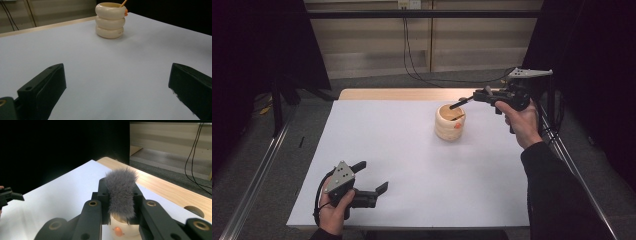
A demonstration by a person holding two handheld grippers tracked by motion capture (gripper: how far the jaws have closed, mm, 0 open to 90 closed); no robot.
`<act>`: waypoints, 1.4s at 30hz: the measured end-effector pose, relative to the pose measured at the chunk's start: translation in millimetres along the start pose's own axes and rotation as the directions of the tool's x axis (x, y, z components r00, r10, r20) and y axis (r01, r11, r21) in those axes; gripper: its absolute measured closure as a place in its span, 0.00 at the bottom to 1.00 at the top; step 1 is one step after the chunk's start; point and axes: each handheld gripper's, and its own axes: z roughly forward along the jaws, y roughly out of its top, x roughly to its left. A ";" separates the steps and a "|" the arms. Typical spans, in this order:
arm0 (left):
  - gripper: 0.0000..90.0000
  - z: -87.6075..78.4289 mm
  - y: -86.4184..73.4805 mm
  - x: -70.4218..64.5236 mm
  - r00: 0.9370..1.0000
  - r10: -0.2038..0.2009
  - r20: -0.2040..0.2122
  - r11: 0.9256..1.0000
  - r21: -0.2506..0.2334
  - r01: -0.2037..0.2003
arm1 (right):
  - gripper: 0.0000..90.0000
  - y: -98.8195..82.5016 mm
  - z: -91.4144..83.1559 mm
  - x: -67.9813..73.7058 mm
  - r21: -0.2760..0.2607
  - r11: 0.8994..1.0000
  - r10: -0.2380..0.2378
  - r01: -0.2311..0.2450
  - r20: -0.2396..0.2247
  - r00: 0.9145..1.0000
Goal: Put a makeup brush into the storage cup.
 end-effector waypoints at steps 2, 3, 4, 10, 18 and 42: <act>0.01 -0.3 -0.2 0.3 1.000 -0.004 -0.001 1.000 -0.001 0.004 | 0.86 -1.1 1.9 -1.8 0.011 1.000 -0.001 0.001 0.013 1.000; 0.01 -0.6 -0.2 0.5 1.000 -0.006 -0.003 1.000 -0.001 0.006 | 0.86 -1.8 3.0 -2.3 0.015 1.000 0.003 -0.003 0.018 1.000; 0.01 -0.6 -0.3 0.3 1.000 -0.009 -0.008 1.000 -0.002 0.009 | 0.86 -2.4 4.2 -2.7 0.021 1.000 0.000 0.000 0.020 1.000; 0.01 -0.7 -0.3 1.1 1.000 -0.008 -0.007 1.000 -0.004 0.008 | 0.86 -3.5 10.4 -2.2 0.034 0.999 -0.002 0.001 0.034 0.999; 0.01 -0.5 -0.8 1.1 1.000 -0.018 -0.005 1.000 -0.003 0.018 | 0.86 -8.3 13.9 -3.7 0.057 0.998 -0.009 0.006 0.053 0.999; 0.01 -0.7 -0.9 1.5 1.000 -0.016 -0.004 1.000 -0.001 0.016 | 0.86 -22.9 34.5 -6.5 0.116 0.993 -0.022 0.012 0.088 0.996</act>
